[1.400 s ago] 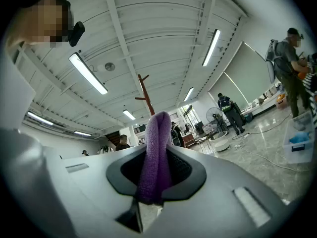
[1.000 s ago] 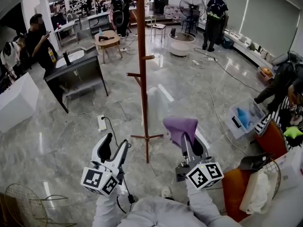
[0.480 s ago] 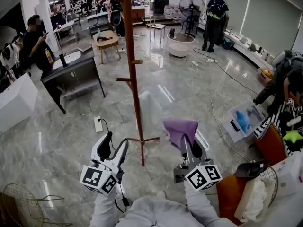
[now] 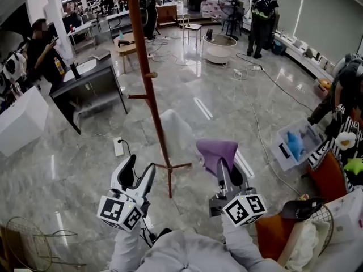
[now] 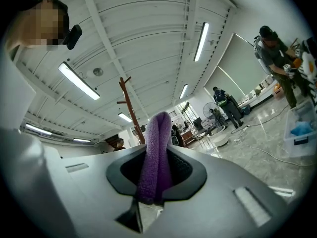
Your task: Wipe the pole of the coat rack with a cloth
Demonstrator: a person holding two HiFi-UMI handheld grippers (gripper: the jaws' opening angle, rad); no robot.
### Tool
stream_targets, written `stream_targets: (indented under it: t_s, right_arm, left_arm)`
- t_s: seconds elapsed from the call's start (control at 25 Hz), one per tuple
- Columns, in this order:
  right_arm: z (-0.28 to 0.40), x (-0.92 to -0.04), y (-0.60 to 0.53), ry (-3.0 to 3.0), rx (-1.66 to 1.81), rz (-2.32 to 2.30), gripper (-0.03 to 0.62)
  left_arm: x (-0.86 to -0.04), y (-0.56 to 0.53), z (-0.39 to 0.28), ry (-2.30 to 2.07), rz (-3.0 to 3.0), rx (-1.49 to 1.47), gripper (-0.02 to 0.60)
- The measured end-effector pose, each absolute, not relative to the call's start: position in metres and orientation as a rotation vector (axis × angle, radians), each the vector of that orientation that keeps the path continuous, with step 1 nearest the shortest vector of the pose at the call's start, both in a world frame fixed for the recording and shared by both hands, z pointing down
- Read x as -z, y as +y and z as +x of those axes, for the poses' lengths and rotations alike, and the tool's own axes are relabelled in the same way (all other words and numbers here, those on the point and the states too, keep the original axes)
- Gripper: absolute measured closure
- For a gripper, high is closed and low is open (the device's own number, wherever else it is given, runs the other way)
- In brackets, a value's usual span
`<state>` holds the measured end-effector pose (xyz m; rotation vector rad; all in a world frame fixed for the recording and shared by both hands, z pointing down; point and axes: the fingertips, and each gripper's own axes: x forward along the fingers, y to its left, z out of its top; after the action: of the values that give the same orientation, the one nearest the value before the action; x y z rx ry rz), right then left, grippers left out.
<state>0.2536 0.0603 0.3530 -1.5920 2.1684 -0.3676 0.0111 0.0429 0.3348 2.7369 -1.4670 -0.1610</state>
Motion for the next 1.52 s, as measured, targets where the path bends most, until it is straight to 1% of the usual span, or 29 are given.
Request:
stream_targets:
  t_s: [0.2, 0.48, 0.76, 1.08, 1.2, 1.4, 1.52]
  right_arm:
    - [0.249, -0.357, 0.041, 2.193, 0.381, -1.566, 0.533]
    - [0.222, -0.358, -0.002, 2.208, 0.366, -1.563, 0.533]
    - [0.190, -0.326, -0.060, 2.209, 0.261, -1.600, 0.533]
    - [0.163, -0.264, -0.113, 2.204, -0.016, -1.692, 0.533]
    - [0.152, -0.228, -0.125, 2.198, -0.161, -1.752, 0.533]
    - [0.144, -0.179, -0.155, 2.194, -0.557, -1.835, 0.533]
    - [0.135, -0.142, -0.165, 2.176, -0.804, -1.872, 0.533]
  left_arm:
    - [-0.336, 0.027, 0.007, -1.496, 2.719, 0.163, 0.305]
    - [-0.342, -0.015, -0.019, -1.496, 2.715, 0.172, 0.305]
    - [-0.330, -0.073, -0.060, -1.477, 2.731, 0.184, 0.305]
    - [-0.320, -0.129, -0.094, -1.398, 2.776, 0.189, 0.305]
    - [-0.310, -0.146, -0.111, -1.352, 2.792, 0.180, 0.306]
    - [-0.333, -0.179, -0.119, -1.294, 2.803, 0.189, 0.305]
    - [-0.332, -0.190, -0.122, -1.291, 2.810, 0.194, 0.307]
